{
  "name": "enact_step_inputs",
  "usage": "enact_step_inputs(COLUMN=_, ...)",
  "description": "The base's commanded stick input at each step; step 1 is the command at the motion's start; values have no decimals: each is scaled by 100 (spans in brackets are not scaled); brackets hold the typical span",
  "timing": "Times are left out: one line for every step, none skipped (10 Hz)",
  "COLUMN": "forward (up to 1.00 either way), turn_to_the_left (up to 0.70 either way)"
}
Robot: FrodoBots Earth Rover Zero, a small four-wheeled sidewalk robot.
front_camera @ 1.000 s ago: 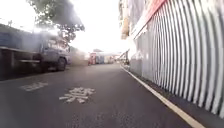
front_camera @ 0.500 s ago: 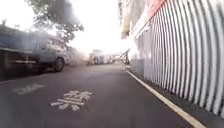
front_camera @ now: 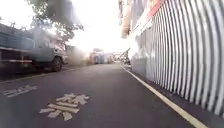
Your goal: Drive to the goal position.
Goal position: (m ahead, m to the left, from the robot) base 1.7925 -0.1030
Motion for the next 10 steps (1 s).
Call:
enact_step_inputs(forward=45, turn_to_the_left=0)
enact_step_inputs(forward=45, turn_to_the_left=0)
enact_step_inputs(forward=45, turn_to_the_left=0)
enact_step_inputs(forward=45, turn_to_the_left=0)
enact_step_inputs(forward=45, turn_to_the_left=0)
enact_step_inputs(forward=45, turn_to_the_left=0)
enact_step_inputs(forward=45, turn_to_the_left=0)
enact_step_inputs(forward=45, turn_to_the_left=0)
enact_step_inputs(forward=45, turn_to_the_left=0)
enact_step_inputs(forward=45, turn_to_the_left=0)
